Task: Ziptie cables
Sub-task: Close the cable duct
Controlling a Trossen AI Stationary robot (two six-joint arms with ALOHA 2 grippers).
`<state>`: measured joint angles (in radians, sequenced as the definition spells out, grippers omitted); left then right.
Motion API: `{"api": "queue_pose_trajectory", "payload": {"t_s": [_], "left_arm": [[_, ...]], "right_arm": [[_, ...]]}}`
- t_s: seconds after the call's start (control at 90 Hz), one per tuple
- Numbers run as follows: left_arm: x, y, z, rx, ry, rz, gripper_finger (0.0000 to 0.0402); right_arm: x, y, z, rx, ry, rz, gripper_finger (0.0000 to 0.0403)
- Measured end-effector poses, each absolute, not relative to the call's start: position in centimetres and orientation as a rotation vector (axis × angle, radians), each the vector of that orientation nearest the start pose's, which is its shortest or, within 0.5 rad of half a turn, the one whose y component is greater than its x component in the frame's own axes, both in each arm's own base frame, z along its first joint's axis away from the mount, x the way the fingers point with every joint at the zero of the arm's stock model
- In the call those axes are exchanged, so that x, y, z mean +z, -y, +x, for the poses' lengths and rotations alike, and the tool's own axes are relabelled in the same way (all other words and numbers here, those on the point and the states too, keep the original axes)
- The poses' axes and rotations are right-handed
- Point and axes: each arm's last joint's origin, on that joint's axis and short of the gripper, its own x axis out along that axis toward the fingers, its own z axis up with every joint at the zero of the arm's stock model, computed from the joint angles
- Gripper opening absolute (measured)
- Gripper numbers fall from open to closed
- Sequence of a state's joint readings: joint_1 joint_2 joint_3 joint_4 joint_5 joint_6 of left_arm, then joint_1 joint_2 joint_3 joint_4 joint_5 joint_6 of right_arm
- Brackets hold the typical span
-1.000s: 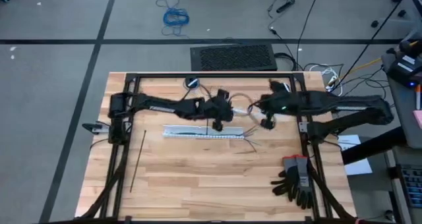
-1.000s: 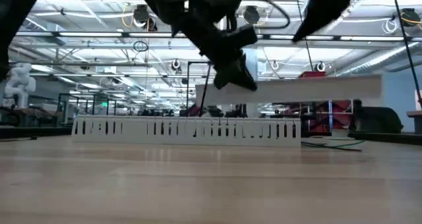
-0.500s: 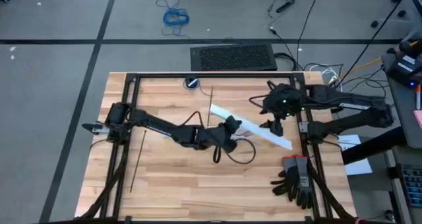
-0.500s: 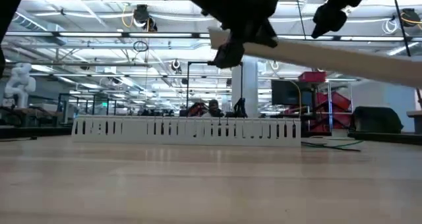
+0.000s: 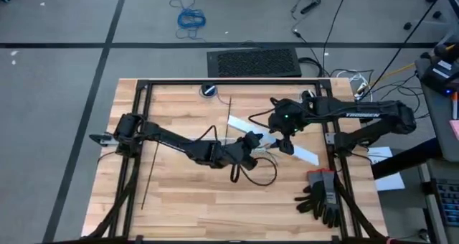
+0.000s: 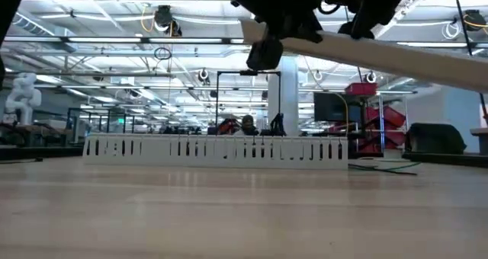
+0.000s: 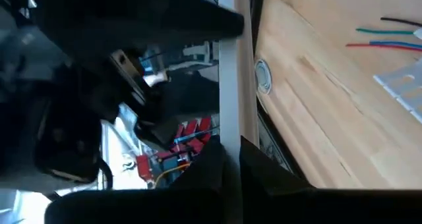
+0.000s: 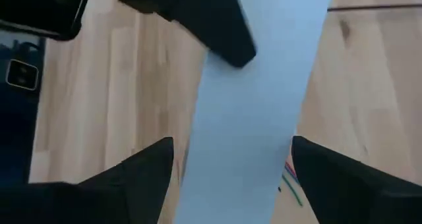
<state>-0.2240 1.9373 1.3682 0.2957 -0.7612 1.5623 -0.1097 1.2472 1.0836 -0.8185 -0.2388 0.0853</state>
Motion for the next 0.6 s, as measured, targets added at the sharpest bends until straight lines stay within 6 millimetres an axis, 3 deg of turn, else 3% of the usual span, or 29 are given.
{"api": "queue_pose_trajectory", "payload": {"t_s": [0.156, 0.356, 0.6], "left_arm": [[24.61, 8.12, 43.20, 0.243, -0.608, 1.655, 0.0018], [24.71, 8.31, 43.17, 0.260, -0.608, 1.656, 0.0018], [24.70, 8.22, 43.16, 0.278, -0.612, 1.623, 0.0018]], "right_arm": [[28.73, 2.03, 24.52, 0.079, -1.000, 0.263, 0.0281], [28.57, 2.06, 24.65, 0.063, -1.007, 0.284, 0.0218], [28.55, 2.07, 24.60, 0.059, -1.013, 0.284, 0.0217]]}}
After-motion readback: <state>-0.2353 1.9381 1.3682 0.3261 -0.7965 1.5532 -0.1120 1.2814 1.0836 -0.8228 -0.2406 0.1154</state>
